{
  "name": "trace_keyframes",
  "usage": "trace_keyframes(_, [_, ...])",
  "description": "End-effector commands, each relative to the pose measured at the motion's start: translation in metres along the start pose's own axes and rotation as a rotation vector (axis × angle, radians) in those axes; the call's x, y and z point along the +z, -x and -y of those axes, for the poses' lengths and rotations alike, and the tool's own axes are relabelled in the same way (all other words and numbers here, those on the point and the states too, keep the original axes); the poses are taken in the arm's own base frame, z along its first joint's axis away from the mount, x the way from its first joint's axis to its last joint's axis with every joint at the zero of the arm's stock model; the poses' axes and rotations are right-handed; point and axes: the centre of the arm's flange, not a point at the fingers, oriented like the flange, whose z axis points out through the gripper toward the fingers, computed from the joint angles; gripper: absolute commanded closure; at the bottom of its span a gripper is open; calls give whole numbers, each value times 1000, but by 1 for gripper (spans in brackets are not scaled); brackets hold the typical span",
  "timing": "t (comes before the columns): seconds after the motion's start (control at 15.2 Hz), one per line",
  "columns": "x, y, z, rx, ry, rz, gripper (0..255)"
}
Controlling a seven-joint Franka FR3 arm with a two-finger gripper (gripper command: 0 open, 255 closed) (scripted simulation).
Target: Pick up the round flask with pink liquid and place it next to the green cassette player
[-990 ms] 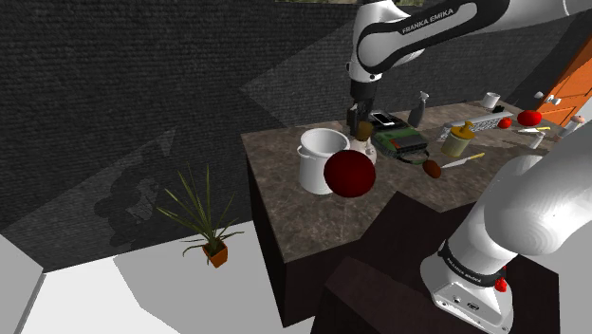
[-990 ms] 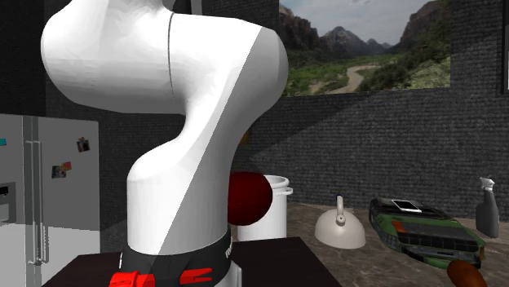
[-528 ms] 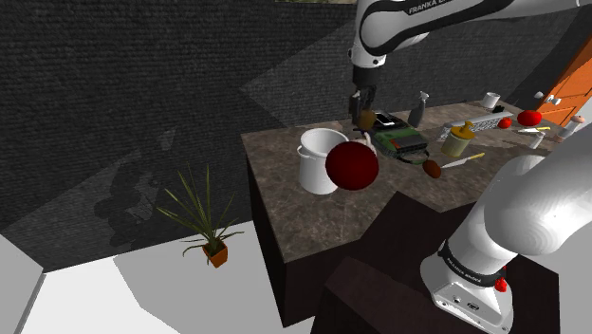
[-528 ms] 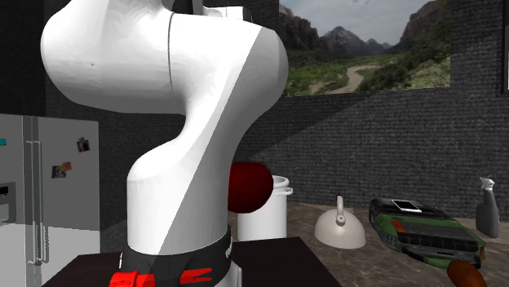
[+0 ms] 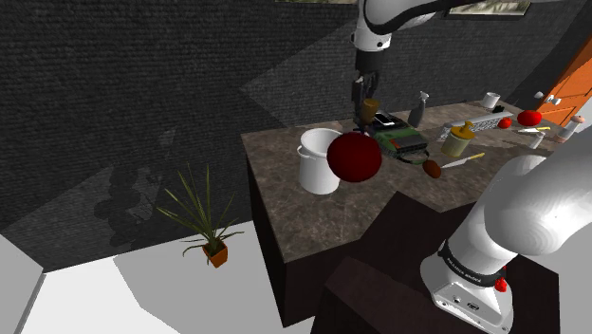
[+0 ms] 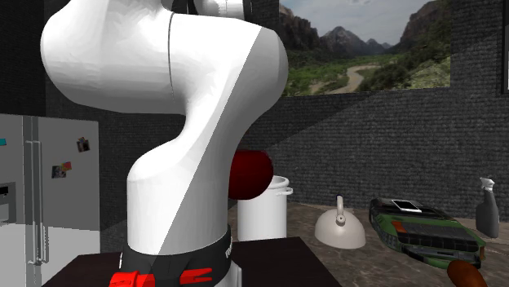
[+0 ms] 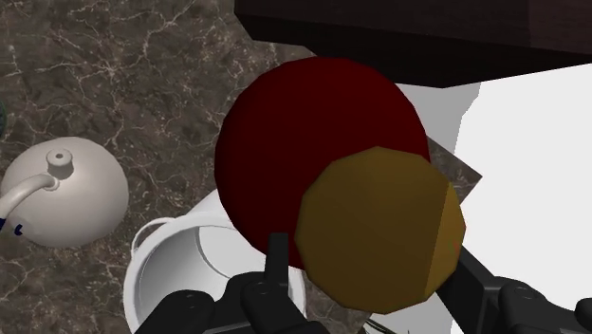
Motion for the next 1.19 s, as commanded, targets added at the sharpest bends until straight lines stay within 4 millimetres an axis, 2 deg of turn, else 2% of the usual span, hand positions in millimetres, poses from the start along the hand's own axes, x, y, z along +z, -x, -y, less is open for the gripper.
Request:
trace_keyframes(0.0, [-14,2,0,0,1,-3,255])
trace_keyframes(1.12, [-103,10,-4,0,1,-3,255])
